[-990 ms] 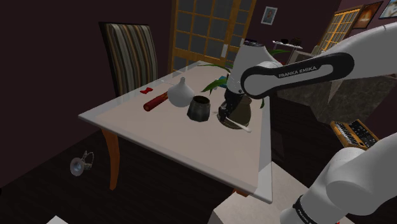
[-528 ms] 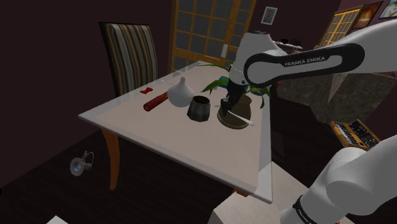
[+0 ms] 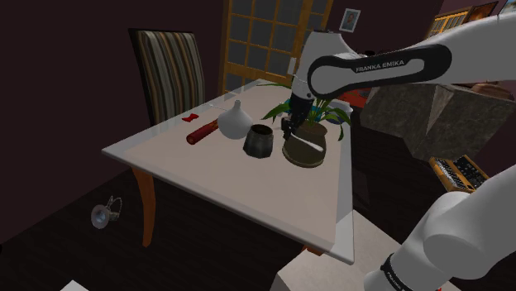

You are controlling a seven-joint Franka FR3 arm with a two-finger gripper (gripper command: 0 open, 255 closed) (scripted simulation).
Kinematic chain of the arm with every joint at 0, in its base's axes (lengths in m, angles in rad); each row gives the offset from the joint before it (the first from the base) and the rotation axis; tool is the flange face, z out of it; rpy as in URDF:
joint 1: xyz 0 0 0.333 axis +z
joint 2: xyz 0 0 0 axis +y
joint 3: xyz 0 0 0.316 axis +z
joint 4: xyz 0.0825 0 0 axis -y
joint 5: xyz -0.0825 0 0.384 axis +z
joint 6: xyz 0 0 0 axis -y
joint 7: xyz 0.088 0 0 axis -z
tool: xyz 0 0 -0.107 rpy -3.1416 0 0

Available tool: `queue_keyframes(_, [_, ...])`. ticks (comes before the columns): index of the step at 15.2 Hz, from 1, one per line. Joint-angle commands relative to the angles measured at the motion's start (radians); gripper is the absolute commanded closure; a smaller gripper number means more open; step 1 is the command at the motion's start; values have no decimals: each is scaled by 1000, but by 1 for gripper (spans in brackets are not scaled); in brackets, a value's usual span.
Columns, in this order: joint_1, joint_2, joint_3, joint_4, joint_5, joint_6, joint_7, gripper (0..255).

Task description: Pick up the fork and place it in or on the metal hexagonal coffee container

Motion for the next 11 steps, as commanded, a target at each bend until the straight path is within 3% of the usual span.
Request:
queue_keyframes(1, [-6, 76, -5, 72, -6, 4, -7, 255])
queue_keyframes(11, [-31, 471, -30, 522, -15, -47, -59, 255])
